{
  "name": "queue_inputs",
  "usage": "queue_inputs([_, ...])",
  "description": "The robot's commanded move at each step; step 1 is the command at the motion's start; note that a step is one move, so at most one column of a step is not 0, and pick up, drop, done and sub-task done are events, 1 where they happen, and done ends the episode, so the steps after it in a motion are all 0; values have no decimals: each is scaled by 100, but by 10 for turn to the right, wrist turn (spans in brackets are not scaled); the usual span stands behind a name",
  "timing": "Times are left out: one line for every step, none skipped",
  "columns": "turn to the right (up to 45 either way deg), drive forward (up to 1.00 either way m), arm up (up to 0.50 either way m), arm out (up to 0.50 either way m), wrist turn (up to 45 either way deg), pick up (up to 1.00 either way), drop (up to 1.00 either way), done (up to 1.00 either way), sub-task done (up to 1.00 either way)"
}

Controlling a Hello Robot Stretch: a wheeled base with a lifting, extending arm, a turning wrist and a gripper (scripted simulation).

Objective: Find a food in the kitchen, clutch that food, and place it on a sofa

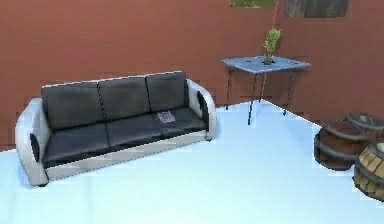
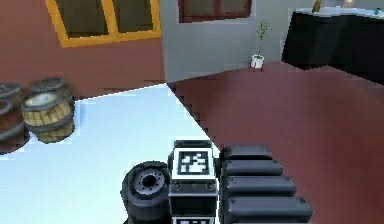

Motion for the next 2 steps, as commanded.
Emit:
queue_inputs([-180,0,0,0,0,0,0,0,0])
queue_inputs([0,100,0,0,0,0,0,0,0])
